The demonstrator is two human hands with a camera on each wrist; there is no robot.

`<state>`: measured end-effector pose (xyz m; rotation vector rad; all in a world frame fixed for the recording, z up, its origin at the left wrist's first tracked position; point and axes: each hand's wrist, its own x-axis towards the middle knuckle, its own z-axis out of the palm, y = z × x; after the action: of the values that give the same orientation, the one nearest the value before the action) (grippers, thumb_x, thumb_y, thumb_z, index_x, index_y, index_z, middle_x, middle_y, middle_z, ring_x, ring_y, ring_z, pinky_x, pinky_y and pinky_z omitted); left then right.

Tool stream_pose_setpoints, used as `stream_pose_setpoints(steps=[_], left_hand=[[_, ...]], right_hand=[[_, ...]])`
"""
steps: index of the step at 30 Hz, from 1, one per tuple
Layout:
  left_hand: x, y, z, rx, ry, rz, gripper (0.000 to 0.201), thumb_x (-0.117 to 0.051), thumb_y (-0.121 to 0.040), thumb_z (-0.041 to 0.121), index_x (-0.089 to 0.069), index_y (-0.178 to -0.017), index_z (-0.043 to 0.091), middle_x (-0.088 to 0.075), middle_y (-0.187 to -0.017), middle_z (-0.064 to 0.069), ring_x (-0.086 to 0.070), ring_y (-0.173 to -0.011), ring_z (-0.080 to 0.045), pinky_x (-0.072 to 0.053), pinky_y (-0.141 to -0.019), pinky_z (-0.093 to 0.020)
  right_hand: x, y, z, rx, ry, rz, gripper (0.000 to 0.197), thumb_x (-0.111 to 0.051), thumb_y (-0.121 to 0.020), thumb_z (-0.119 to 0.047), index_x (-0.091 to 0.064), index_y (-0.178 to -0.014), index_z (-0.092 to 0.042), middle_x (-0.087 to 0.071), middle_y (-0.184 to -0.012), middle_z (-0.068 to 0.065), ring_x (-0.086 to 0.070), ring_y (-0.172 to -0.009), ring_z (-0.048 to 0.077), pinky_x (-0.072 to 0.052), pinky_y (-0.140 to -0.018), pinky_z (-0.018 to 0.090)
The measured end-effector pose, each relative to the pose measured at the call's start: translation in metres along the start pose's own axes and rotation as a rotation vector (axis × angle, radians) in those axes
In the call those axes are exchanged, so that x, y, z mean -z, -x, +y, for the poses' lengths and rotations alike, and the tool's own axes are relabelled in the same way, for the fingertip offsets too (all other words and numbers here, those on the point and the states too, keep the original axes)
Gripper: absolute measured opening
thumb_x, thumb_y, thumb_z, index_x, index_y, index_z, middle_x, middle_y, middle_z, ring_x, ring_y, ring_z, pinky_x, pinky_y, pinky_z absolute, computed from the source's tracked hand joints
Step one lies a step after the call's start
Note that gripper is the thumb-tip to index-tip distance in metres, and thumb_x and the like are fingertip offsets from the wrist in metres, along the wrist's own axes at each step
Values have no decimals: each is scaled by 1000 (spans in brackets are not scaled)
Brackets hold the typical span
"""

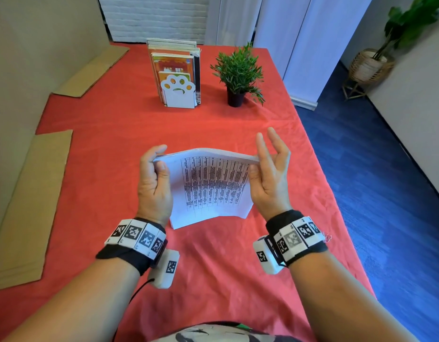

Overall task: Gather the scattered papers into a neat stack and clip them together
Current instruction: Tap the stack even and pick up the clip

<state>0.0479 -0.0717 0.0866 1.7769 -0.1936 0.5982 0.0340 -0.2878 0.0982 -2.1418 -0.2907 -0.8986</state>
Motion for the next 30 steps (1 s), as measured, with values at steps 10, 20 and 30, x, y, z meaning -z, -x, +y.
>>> stream_pose_setpoints(steps=[10, 20, 30], left_hand=[[-7, 5, -19, 240, 69, -82, 49, -49, -83, 5, -32, -128, 16, -51, -116, -1, -52, -102, -12, -44, -95, -25], [-25, 13, -3, 218, -38, 7, 45, -46, -89, -7, -32, -132, -4, -54, -122, -14, -53, -108, -22, -40, -92, -13], [-16, 33, -31, 301, 140, -14, 59, -52, -66, -2, -29, -119, 10, -52, -112, -9, -55, -91, 7, -46, -85, -15]], right_hand=[[-19, 17, 7, -701, -617, -12, 73, -46, -77, 16, -42, -112, -48, -55, -82, 4, -53, -78, 21, -48, -78, 46], [-23, 21, -5, -568, -266, 64, 55, -45, -77, -6, -42, -106, -53, -58, -101, -3, -59, -87, 11, -48, -80, 31], [-20, 35, 0, -747, -556, 120, 63, -48, -58, 3, -37, -111, -28, -52, -90, -6, -57, -73, -5, -48, -69, 17]])
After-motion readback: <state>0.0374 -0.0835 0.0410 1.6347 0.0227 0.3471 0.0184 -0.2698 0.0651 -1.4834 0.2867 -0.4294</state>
